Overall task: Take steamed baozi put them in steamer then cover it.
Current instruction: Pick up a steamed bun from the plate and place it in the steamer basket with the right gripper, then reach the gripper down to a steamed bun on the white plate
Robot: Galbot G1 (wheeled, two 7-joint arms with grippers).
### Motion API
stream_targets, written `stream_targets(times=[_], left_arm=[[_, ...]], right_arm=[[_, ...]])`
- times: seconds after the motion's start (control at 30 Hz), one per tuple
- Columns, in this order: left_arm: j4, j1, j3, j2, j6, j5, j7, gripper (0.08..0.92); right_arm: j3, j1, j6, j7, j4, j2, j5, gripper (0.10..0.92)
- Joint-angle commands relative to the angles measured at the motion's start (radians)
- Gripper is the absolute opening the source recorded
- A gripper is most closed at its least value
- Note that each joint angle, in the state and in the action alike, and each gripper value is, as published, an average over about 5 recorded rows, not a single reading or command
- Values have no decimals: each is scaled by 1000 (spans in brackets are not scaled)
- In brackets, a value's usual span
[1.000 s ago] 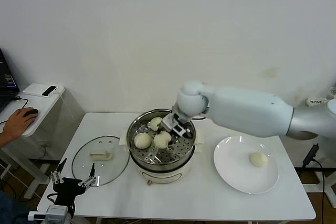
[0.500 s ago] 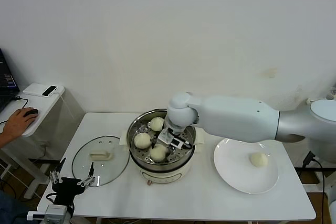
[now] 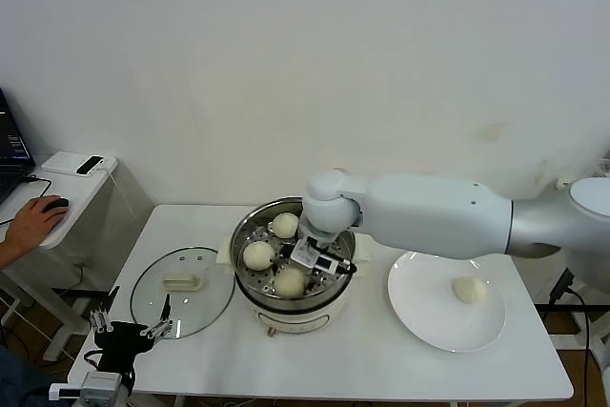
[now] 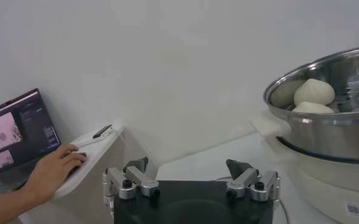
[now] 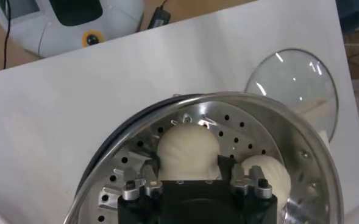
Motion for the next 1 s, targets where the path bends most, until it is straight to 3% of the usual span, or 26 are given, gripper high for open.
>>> stream_targets(times=[0.03, 0.3, 0.6, 1.0], left_arm=[[2, -4, -3, 5, 1, -1, 1, 823], [4, -10, -8, 20, 2, -5, 2, 823], [0, -16, 2, 44, 3, -9, 3, 823], [0, -30, 36, 64, 5, -9, 3, 823]], right_arm=[[20, 28, -3, -24, 18, -26, 11, 778], [121, 104, -220, -112, 37, -147, 77, 822], [153, 94, -447, -92, 48, -414, 153, 823], [267, -168, -401, -84, 10, -725, 29, 823]])
